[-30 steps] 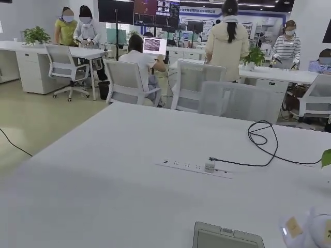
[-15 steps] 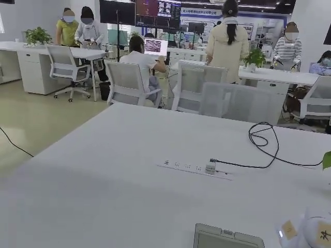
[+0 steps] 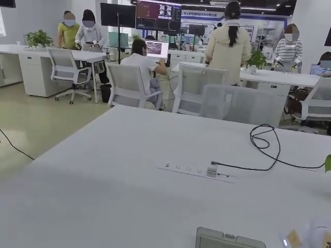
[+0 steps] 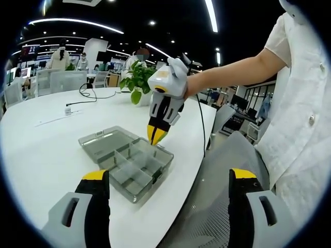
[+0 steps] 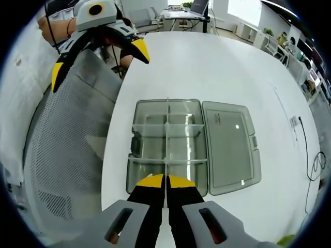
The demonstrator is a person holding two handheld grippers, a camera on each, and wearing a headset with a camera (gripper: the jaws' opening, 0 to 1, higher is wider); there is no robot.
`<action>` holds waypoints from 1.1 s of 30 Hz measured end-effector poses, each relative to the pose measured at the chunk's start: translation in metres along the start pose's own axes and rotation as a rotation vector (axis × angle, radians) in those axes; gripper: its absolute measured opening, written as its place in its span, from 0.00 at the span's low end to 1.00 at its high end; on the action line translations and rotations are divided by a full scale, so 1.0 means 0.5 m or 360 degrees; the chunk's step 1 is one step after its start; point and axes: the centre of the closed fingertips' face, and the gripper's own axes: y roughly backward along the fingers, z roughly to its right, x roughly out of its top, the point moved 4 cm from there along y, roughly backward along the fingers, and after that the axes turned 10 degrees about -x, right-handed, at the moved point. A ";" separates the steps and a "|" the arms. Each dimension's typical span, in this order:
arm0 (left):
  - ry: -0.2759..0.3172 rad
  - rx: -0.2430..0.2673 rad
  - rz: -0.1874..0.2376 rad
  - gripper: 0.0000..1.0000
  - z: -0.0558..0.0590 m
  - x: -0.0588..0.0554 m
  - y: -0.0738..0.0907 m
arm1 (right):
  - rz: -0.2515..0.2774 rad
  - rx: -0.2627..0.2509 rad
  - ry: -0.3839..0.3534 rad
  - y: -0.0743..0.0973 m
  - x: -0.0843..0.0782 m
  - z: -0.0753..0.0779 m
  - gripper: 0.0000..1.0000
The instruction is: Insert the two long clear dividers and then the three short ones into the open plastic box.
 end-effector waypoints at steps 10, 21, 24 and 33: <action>-0.0007 0.0004 -0.0014 1.00 -0.002 -0.004 0.001 | 0.0025 -0.0024 0.0031 -0.029 -0.013 -0.006 0.03; 0.0000 0.0011 -0.0027 1.00 -0.006 -0.013 0.002 | 0.0001 -0.0051 0.0055 -0.048 -0.022 -0.009 0.03; 0.0001 0.0012 -0.0033 1.00 -0.006 -0.014 0.002 | 0.0009 -0.0054 0.0043 -0.048 -0.023 -0.009 0.03; 0.0003 0.0015 -0.0035 1.00 -0.008 -0.016 0.004 | 0.0011 -0.0064 0.0015 -0.040 -0.023 -0.010 0.06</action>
